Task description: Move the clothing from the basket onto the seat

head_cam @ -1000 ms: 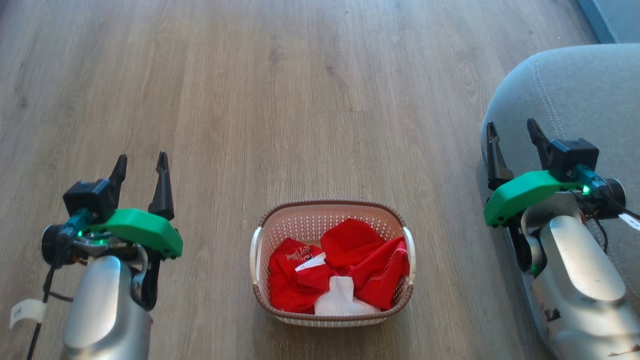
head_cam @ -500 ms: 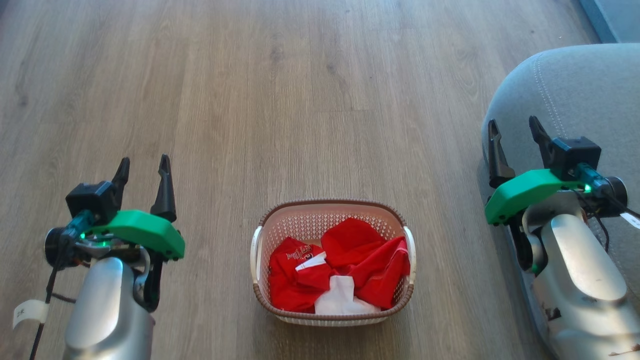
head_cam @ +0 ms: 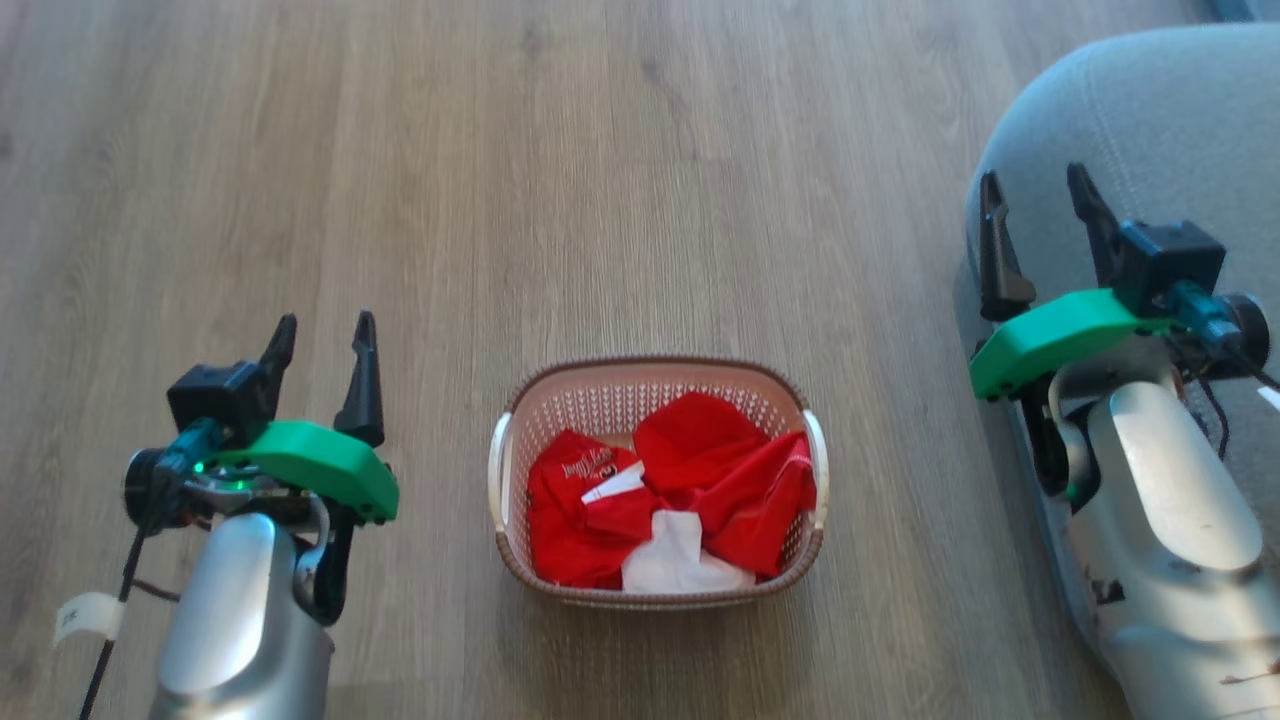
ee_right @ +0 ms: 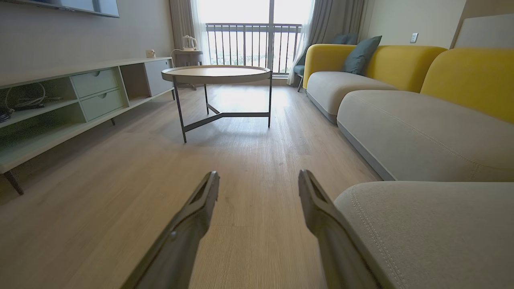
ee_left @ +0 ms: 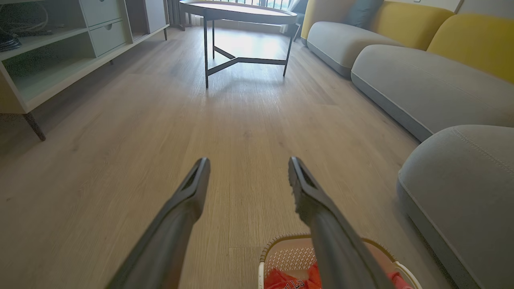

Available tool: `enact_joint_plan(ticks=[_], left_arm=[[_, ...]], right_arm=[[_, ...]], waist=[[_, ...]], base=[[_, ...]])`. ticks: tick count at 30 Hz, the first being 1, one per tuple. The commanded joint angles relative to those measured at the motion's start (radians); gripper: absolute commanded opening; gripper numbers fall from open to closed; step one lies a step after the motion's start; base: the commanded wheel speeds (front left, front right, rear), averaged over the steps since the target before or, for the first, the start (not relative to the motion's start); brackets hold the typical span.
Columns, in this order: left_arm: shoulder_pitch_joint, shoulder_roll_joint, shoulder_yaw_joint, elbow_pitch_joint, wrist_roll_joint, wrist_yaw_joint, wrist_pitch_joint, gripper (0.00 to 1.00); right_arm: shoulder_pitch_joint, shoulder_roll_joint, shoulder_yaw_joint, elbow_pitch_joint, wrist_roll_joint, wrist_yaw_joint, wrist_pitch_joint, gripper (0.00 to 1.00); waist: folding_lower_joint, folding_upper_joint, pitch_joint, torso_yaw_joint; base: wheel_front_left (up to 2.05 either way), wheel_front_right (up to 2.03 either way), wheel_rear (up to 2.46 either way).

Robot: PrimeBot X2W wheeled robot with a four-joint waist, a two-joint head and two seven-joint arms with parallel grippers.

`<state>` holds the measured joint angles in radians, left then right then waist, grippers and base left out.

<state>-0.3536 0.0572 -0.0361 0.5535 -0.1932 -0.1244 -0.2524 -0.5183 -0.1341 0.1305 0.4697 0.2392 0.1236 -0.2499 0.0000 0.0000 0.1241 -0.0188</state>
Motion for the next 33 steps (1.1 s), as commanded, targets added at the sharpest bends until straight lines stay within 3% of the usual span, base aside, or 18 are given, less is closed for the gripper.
enact_joint_plan(ticks=[1, 19, 33], left_arm=[[-0.037, 0.016, 0.022, -0.035, -0.004, -0.006, -0.009, 1.00], [-0.120, 0.024, -0.132, -0.044, -0.062, -0.006, -0.009, 1.00], [-0.278, 0.056, -0.460, 0.003, -0.129, -0.006, -0.009, 1.00]], right_arm=[[-0.039, 0.005, 0.012, -0.036, -0.007, 0.007, -0.012, 1.00], [-0.179, 0.043, 0.002, -0.144, -0.057, 0.007, -0.012, 1.00], [-0.292, 0.067, 0.026, -0.193, -0.081, 0.007, -0.012, 1.00]], waist=[[0.0000, 0.0000, 0.022, -0.001], [0.0000, 0.0000, 0.319, -0.039], [0.0000, 0.0000, 0.546, -0.085]], base=[[0.00, 0.00, 0.00], [0.00, 0.00, 0.00], [0.00, 0.00, 0.00]])
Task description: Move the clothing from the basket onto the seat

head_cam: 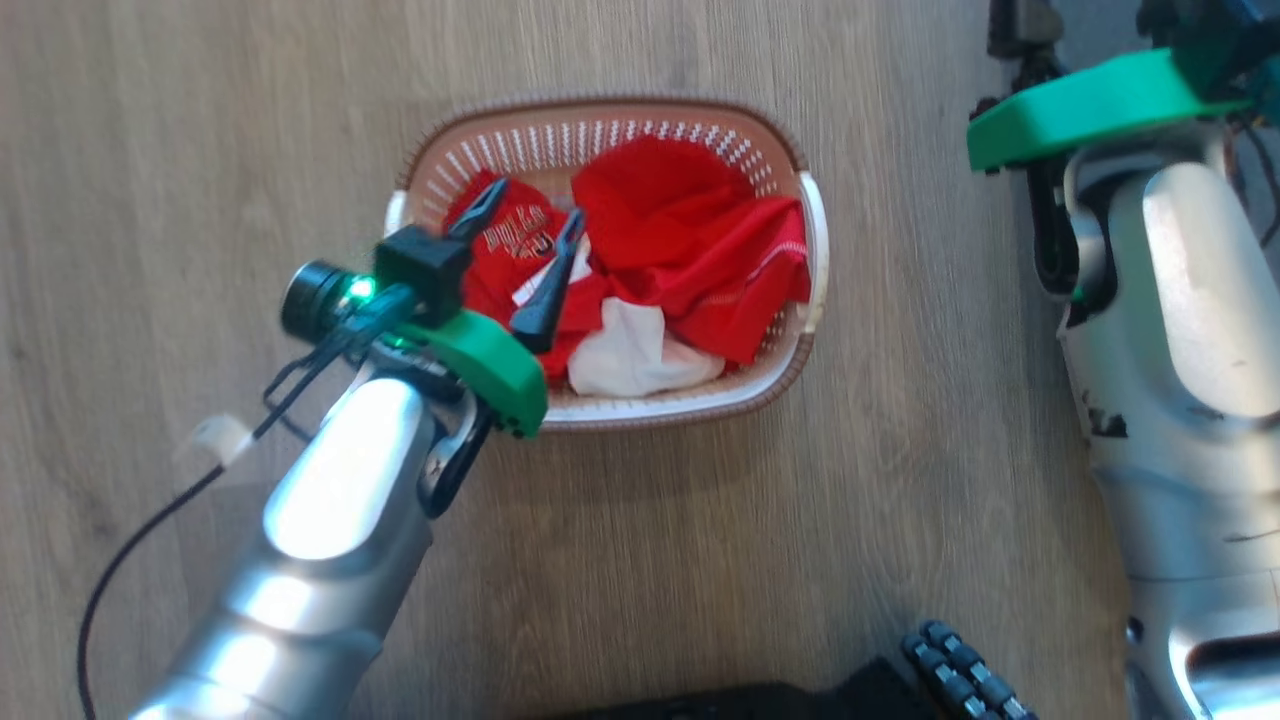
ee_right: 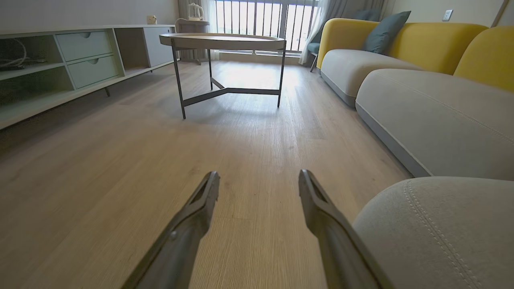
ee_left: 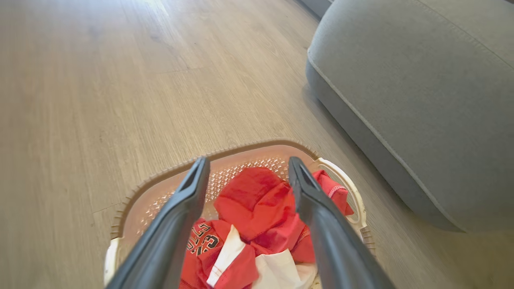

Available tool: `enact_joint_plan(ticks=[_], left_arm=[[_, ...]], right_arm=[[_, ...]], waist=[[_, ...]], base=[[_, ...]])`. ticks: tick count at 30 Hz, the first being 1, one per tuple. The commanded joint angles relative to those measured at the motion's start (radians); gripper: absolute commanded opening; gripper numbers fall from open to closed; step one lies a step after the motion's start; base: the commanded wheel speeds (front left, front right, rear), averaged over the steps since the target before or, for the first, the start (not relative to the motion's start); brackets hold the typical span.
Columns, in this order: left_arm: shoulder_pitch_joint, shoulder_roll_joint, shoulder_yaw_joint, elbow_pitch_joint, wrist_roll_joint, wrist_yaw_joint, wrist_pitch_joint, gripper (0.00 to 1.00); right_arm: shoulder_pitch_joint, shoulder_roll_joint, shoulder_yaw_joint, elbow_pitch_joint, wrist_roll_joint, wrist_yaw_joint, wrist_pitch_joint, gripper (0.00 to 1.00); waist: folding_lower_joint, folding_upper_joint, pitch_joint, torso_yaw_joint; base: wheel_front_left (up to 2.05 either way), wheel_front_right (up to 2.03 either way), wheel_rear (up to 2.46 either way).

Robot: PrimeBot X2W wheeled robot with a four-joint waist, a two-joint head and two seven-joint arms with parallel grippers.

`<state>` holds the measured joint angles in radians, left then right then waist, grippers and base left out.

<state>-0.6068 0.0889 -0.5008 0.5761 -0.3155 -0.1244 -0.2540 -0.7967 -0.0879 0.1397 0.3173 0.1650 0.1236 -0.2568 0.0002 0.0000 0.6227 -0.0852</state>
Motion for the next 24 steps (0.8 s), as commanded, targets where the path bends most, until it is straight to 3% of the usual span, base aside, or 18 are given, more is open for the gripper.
enact_joint_plan(ticks=[1, 24], left_arm=[[-0.041, 0.030, -0.027, -0.016, -0.012, -0.006, -0.008, 1.00], [-0.375, 0.139, -0.551, 0.091, -0.121, -0.006, -0.008, 1.00]], right_arm=[[-0.021, 0.023, 0.019, -0.044, -0.007, 0.007, -0.005, 1.00], [-0.119, 0.038, 0.080, -0.126, 0.086, 0.007, -0.005, 1.00]], waist=[[-0.0002, 0.0000, 0.062, -0.023], [-0.0002, 0.0000, 0.290, -0.146]], base=[[0.00, 0.00, 0.00], [0.00, 0.00, 0.00]])
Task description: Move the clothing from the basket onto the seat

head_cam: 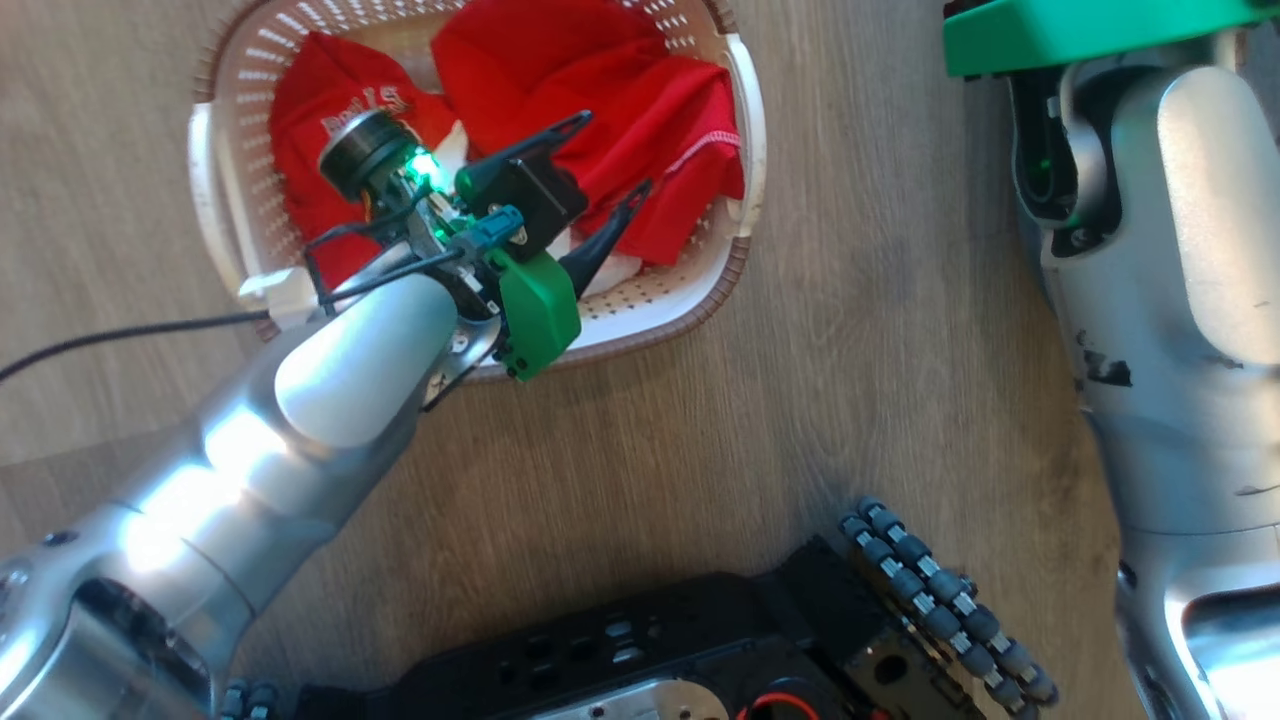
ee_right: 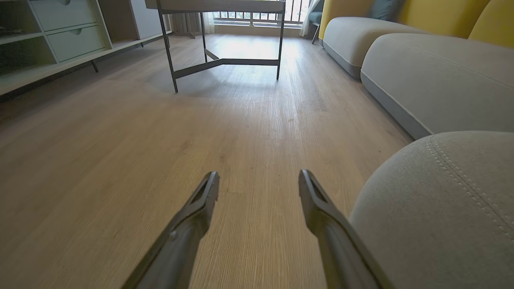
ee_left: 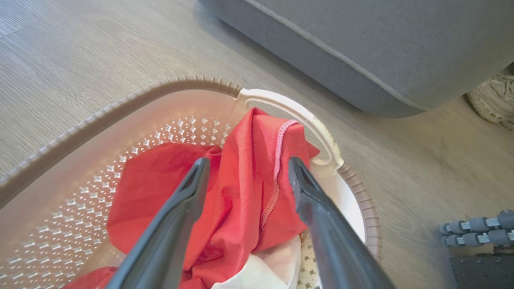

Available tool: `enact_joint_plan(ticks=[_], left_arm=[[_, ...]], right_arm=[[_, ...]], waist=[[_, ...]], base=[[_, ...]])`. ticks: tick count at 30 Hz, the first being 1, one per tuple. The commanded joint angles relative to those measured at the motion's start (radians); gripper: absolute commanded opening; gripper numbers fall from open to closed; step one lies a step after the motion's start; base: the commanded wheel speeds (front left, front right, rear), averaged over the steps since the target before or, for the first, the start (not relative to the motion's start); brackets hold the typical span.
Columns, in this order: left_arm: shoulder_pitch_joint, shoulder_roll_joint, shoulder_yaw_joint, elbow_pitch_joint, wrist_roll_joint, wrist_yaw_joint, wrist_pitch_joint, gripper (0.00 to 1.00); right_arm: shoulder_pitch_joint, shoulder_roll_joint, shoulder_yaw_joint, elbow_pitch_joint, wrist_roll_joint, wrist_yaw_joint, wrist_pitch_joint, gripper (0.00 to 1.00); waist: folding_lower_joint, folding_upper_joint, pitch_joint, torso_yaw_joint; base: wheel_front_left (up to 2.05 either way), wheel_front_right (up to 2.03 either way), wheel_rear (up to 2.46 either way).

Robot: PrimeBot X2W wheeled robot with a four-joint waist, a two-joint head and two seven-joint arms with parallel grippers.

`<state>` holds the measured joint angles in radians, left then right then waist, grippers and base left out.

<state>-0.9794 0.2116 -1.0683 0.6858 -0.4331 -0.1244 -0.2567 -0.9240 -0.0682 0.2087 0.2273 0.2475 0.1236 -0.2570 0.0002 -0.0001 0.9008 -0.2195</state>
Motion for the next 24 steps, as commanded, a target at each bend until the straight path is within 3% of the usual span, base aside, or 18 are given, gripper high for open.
enact_joint_plan(ticks=[1, 13, 24], left_arm=[[-0.013, 0.020, 0.000, -0.011, -0.007, -0.006, -0.005, 1.00], [-0.121, 0.005, -0.178, 0.127, -0.076, -0.006, -0.005, 1.00], [-0.166, -0.042, -0.209, 0.318, -0.077, -0.006, 0.061, 1.00]], right_arm=[[0.005, 0.018, 0.013, -0.038, 0.008, 0.007, -0.005, 1.00], [0.008, 0.018, 0.025, -0.059, 0.056, 0.007, -0.005, 1.00], [0.029, 0.018, 0.032, -0.076, 0.105, 0.007, -0.005, 1.00]], waist=[[-0.0002, 0.0001, 0.017, -0.016], [-0.0002, 0.0001, 0.075, -0.064], [-0.0002, 0.0001, 0.107, -0.110]], base=[[0.00, 0.00, 0.00], [0.00, 0.00, 0.00], [0.00, 0.00, 0.00]])
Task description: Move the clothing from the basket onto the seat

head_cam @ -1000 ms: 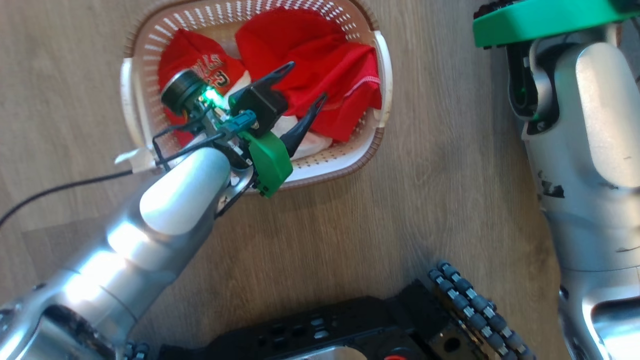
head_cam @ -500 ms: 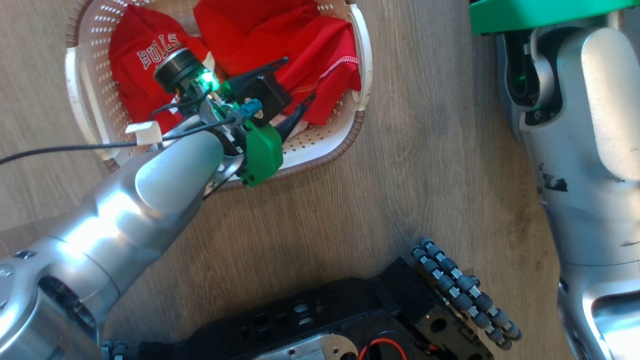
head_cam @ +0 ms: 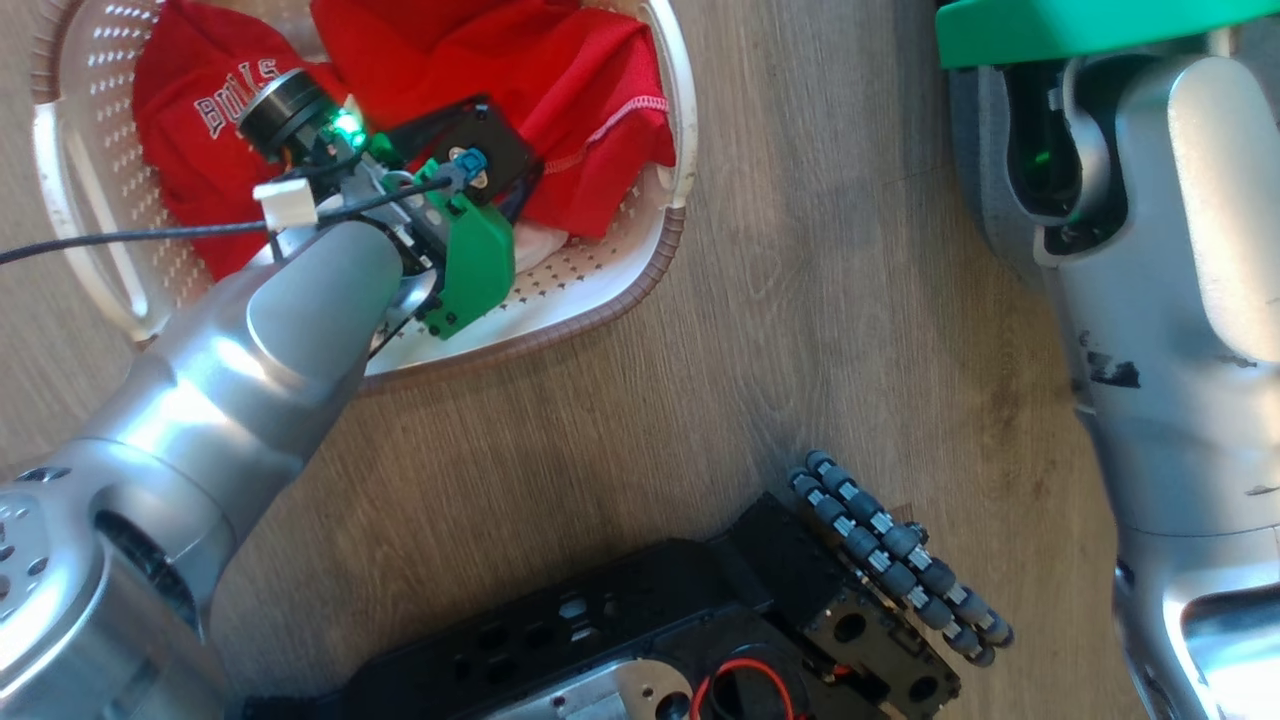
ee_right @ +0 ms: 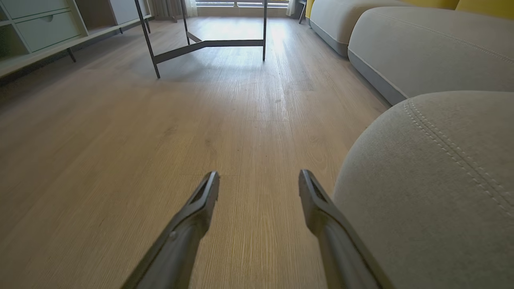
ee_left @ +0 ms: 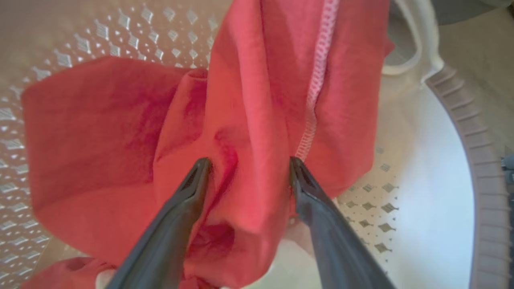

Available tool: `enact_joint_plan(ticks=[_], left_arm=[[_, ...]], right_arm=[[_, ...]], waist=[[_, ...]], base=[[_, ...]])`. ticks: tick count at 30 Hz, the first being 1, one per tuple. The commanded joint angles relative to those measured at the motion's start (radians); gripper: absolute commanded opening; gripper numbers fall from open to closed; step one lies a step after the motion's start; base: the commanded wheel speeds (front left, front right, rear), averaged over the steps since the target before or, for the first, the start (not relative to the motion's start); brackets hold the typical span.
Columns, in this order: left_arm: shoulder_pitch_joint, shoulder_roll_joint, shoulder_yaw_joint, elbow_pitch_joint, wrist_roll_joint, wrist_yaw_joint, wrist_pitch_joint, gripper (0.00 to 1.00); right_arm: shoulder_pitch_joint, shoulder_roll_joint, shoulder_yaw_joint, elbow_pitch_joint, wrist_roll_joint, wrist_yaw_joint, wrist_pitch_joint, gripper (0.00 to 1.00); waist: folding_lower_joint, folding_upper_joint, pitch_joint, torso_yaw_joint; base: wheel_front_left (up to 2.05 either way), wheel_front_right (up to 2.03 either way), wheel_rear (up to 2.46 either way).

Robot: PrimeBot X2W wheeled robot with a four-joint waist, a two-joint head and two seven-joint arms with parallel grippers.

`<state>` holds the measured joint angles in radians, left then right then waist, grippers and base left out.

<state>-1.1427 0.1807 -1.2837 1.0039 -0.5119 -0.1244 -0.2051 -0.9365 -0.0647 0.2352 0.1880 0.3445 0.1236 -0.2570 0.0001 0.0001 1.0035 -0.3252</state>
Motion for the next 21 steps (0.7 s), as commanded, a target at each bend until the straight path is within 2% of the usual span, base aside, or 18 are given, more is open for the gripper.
enact_joint_plan(ticks=[1, 5, 7, 14, 21], left_arm=[[-0.003, -0.015, 0.005, 0.011, 0.002, -0.006, 0.019, 1.00], [0.004, -0.025, 0.004, 0.035, -0.013, -0.006, 0.031, 1.00], [0.008, -0.028, 0.004, 0.037, -0.022, -0.006, 0.023, 0.00], [0.026, -0.034, 0.004, 0.021, -0.060, -0.006, 0.006, 0.00], [0.047, -0.049, 0.004, 0.013, -0.124, -0.006, -0.035, 0.00]], right_arm=[[0.043, 0.014, 0.005, -0.037, 0.009, 0.007, -0.005, 1.00], [0.048, 0.014, 0.003, -0.038, 0.011, 0.007, -0.005, 1.00], [0.048, 0.014, -0.001, -0.036, 0.009, 0.007, -0.005, 1.00], [0.050, 0.014, -0.009, -0.023, -0.006, 0.007, -0.005, 1.00], [0.064, 0.014, -0.012, -0.003, -0.035, 0.007, -0.005, 1.00]], waist=[[-0.0001, -0.0001, 0.005, -0.005], [-0.0001, -0.0001, 0.006, -0.006], [-0.0001, -0.0001, 0.003, -0.001], [-0.0001, -0.0001, -0.029, 0.021], [-0.0001, -0.0001, -0.107, 0.057]], base=[[0.00, 0.00, 0.00], [0.00, 0.00, 0.00], [0.00, 0.00, 0.00], [0.00, 0.00, 0.00], [0.00, 0.00, 0.00]])
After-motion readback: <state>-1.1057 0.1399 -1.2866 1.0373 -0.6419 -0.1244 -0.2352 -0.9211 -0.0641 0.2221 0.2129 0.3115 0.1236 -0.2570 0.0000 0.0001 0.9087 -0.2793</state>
